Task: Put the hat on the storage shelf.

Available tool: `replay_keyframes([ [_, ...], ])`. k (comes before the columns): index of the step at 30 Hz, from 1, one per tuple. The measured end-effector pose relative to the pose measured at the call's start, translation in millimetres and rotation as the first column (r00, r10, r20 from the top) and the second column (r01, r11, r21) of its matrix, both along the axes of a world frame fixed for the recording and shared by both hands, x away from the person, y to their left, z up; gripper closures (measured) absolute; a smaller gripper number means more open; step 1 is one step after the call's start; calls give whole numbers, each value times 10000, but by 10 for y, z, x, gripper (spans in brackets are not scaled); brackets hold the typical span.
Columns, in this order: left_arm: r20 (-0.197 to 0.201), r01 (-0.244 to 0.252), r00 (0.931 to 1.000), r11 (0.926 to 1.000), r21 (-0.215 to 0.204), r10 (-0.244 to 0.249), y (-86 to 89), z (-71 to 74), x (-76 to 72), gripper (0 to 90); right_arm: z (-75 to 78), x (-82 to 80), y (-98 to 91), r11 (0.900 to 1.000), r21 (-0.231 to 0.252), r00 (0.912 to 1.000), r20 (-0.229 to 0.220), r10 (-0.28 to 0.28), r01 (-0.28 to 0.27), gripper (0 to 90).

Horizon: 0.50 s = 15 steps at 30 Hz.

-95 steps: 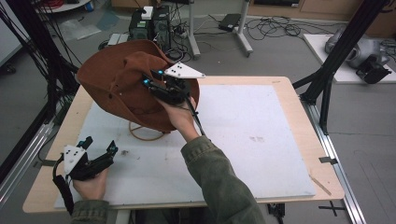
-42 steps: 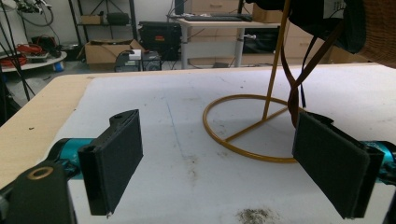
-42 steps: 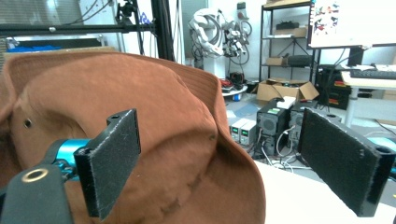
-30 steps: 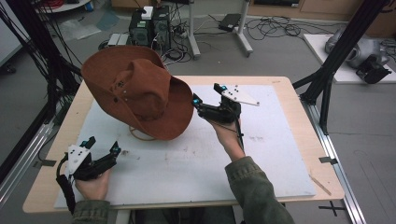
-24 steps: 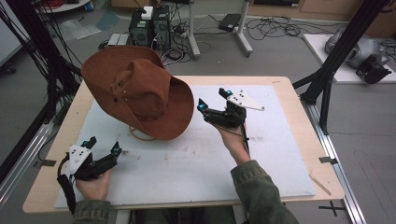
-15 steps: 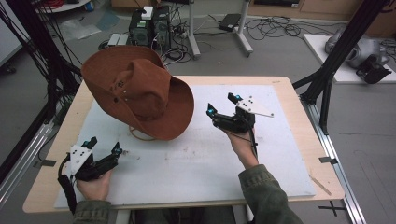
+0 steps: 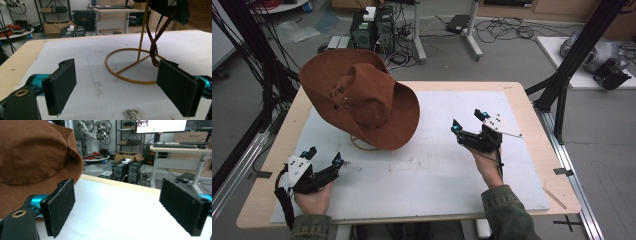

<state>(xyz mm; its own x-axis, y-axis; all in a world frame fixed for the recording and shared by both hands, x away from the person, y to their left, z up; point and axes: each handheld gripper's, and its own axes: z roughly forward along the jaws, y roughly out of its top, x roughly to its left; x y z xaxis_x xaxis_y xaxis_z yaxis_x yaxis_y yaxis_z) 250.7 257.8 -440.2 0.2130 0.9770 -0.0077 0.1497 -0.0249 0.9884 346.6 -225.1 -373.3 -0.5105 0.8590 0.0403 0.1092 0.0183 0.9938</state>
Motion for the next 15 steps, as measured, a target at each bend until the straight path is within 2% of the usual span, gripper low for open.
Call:
replay_keyframes([
  [2, -23, 12, 10000, 10000, -25, -12, -1, -4, 3, 163, -23, -29, -68, 9997, -156, 9996, 166, -207, 210, 126],
  [15, -25, 57, 10000, 10000, -16, -57, -35, -7, -3, 163, -283, -188, -455, 9928, 99, 9928, -133, -1191, 1192, 126],
])
